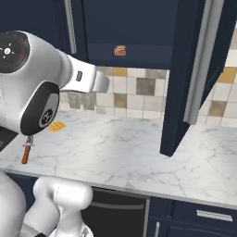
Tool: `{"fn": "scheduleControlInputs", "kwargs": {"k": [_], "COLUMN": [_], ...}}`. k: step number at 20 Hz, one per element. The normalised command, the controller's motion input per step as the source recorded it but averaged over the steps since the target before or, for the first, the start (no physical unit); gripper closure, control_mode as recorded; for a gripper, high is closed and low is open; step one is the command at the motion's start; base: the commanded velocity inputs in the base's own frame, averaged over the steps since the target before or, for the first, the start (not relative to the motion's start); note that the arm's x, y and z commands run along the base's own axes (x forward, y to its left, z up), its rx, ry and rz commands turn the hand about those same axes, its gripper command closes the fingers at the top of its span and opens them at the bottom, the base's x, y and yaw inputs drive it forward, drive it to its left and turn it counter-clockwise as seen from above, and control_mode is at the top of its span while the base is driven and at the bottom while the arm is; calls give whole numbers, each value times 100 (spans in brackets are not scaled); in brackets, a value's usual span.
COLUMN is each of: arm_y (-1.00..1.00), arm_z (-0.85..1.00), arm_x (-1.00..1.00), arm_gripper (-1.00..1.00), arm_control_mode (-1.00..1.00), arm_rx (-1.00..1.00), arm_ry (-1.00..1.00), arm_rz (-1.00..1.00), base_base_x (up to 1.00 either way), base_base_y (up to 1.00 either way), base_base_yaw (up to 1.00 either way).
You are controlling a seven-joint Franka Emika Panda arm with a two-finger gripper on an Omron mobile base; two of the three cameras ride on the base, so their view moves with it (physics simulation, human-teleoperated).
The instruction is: Open the cabinet. Pick the bar soap and place it next to the sink. Then close the cabinet.
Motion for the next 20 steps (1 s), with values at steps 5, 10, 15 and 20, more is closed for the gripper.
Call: {"fn": "scheduleControlInputs", "kwargs": {"k": [5, 10, 15, 20], "arm_y": [0, 0, 0, 0], "arm_z": [1, 1, 19, 11], "arm_x": [60, 97, 64, 35], "arm_gripper": [-100, -100, -100, -100], "arm_control_mode": [-100, -100, -100, -100], "arm_rx": [-13, -2, 0, 0], "arm_ry": [2, 0, 3, 6], "arm_rz": [10, 7, 2, 0], "base_base_x": [0, 0, 0, 0], "base_base_y": [0, 0, 0, 0], "base_base_yaw": [0, 0, 0, 0]}}
